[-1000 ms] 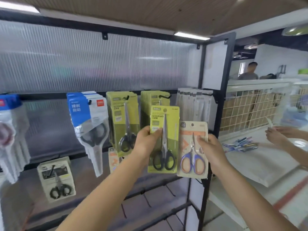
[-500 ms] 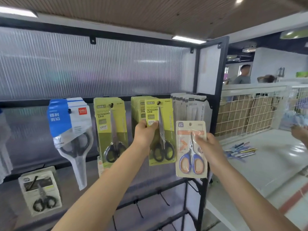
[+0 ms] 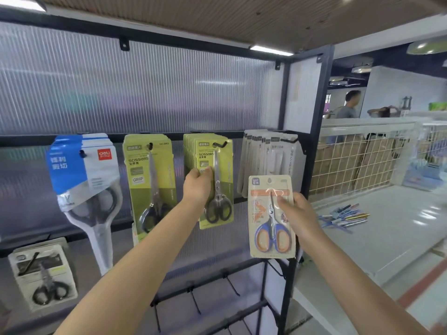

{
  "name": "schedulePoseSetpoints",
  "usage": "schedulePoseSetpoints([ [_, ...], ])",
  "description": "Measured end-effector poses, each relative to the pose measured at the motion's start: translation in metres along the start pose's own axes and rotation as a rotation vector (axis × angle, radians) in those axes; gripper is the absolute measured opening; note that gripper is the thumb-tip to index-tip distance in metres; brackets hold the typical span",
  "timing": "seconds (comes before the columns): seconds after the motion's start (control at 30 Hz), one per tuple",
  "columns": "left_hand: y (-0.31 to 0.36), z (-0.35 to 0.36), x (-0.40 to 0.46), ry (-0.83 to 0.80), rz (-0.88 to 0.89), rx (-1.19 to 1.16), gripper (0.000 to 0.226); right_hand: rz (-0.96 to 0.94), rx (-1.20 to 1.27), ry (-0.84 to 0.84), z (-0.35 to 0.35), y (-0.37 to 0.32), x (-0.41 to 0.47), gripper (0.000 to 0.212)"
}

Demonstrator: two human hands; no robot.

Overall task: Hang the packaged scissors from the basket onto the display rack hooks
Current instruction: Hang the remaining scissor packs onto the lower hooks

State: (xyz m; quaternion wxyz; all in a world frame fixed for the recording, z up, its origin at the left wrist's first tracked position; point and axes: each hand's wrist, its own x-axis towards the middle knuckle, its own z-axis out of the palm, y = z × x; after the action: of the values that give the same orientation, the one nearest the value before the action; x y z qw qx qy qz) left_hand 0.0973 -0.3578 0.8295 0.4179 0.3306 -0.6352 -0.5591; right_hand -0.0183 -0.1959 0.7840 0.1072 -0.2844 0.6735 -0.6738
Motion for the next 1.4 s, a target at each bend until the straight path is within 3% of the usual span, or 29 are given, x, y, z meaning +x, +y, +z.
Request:
schedulePoseSetpoints([
  [0.2,0.001,-0.004,0.006,0.036,0.108,0.401,0.033,0.02,-0.009,-0.004,0.008,0.004,0.007,0.007],
  [0.4,0.0,-0.012,0.007,0.089,0.289,0.696,0.014,0.032,0.036,-0.047,0.013,0.006,0.011,0.011],
  [0.9,0.001,-0.018,0.01,0.145,0.361,0.829,0.023,0.051,0.024,-0.094,0.014,0.008,0.014,0.009],
  [1.1,-0.009,-0.026,-0.018,0.144,0.541,0.971,0.035,0.034,-0.025,-0.162,0.015,0.011,0.006,0.005],
  [1.17,-0.022,-0.032,-0.029,0.044,0.465,0.879,0.04,0.029,-0.023,-0.176,0.019,0.009,0.002,0.006],
  [1.27,-0.052,-0.042,-0.042,-0.168,0.182,0.635,0.042,0.027,0.001,-0.196,0.029,0.009,-0.008,0.006],
  [1.4,-0.104,-0.056,-0.07,-0.295,-0.023,0.352,0.029,0.061,0.057,-0.259,0.052,0.02,-0.028,0.006],
])
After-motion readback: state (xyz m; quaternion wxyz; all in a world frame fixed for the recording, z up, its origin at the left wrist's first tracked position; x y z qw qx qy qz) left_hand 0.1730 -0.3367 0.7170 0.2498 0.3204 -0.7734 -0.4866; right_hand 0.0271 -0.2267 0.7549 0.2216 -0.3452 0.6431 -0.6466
